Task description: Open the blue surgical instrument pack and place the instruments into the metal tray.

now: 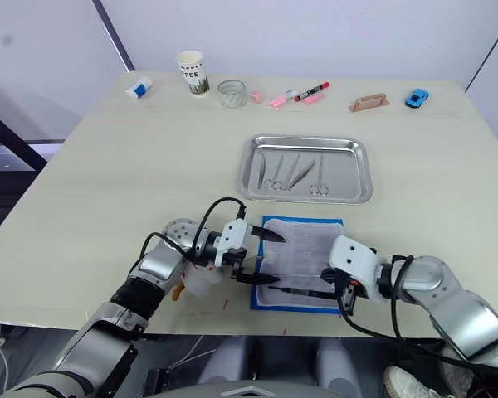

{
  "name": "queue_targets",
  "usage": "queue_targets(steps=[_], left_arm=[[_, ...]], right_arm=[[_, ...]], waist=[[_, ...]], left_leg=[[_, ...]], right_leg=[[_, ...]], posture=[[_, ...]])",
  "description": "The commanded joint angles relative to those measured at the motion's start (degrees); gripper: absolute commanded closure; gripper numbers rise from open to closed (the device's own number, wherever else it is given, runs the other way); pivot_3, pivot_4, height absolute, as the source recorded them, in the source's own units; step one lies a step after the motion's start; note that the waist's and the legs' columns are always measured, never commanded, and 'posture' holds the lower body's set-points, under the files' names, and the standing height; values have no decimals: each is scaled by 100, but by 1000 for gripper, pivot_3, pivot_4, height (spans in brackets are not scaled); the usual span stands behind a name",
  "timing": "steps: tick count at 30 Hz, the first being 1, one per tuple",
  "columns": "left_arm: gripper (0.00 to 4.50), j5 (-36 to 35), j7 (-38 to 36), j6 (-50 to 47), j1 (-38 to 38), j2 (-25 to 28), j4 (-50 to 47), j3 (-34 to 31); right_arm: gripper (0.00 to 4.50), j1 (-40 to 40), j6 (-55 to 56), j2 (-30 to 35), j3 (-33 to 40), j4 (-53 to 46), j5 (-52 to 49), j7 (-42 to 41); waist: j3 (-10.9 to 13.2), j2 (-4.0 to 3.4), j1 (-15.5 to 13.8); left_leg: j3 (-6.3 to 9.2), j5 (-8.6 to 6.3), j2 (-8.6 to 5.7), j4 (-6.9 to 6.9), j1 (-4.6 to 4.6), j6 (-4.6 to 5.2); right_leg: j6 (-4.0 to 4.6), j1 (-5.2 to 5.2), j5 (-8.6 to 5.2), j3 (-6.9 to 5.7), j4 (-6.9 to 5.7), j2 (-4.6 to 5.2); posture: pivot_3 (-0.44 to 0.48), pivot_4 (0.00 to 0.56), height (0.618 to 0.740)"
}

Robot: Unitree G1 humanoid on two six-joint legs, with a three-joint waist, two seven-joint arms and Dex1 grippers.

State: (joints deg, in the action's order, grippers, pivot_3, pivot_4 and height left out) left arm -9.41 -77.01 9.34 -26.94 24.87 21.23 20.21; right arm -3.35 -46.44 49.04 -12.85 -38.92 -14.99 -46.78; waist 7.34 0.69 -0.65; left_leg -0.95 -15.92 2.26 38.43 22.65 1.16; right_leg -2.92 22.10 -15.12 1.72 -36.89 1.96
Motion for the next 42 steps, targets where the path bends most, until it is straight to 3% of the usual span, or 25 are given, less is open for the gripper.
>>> queue_targets(steps=[1, 8, 10, 14, 36, 39, 41, 42], left_arm=[[0, 205, 58, -66, 117, 51, 167, 54], [0, 205, 56, -79, 119, 41, 153, 60], [0, 208, 60, -84, 120, 35, 147, 65], [0, 211, 64, -93, 116, 27, 140, 66], [0, 218, 97, -150, 139, 38, 76, 51], [0, 216, 106, -164, 150, 38, 57, 50], [0, 212, 107, -171, 161, 42, 43, 52], [0, 211, 108, -173, 164, 43, 39, 53]], right_arm=[[4423, 67, -118, 145, 297, -262, -55, 74], [4423, 153, -29, 224, 125, -168, -106, -31], [3987, 133, 170, 220, 4, -48, 6, -53], [2588, 99, 804, 200, -173, 260, 276, -137], [2588, -421, 2084, -139, -779, 1751, 688, -1136], [3454, -338, 2136, -138, -830, 1852, 712, -1236], [4443, -300, 2054, -137, -845, 1881, 675, -1307], [4443, -293, 2022, -139, -849, 1891, 667, -1334]], waist=[[0, 0, -1], [0, 0, -2], [0, 0, -2], [-1, 1, -2], [-18, 16, 1], [-21, 20, -1], [-24, 24, 4], [-27, 26, 3]], left_leg=[[0, 0, 0, 0, 0, 0], [-2, 0, 0, 0, 0, 0], [-2, 0, 0, 0, 0, 0], [-4, 0, 0, 0, -1, 0], [-2, 0, 1, 0, -12, 0], [-2, 0, 2, -2, -32, 0], [-3, 0, 2, -6, -49, 0], [-5, 0, 3, -8, -58, 0]], right_leg=[[0, 0, 0, 0, 0, 0], [0, 0, 0, 0, 0, -1], [0, 0, 0, 0, 0, 0], [0, 0, 0, -1, 0, -1], [1, -8, 0, -1, -3, -4], [3, -30, -2, -2, -1, -4], [5, -45, -3, -1, 2, -4], [7, -51, -4, 1, 2, -4]], posture=[[0, 150, 740], [0, 150, 740], [0, 150, 740], [0, 150, 740], [0, 150, 740], [0, 150, 740], [0, 150, 740], [0, 150, 740]])
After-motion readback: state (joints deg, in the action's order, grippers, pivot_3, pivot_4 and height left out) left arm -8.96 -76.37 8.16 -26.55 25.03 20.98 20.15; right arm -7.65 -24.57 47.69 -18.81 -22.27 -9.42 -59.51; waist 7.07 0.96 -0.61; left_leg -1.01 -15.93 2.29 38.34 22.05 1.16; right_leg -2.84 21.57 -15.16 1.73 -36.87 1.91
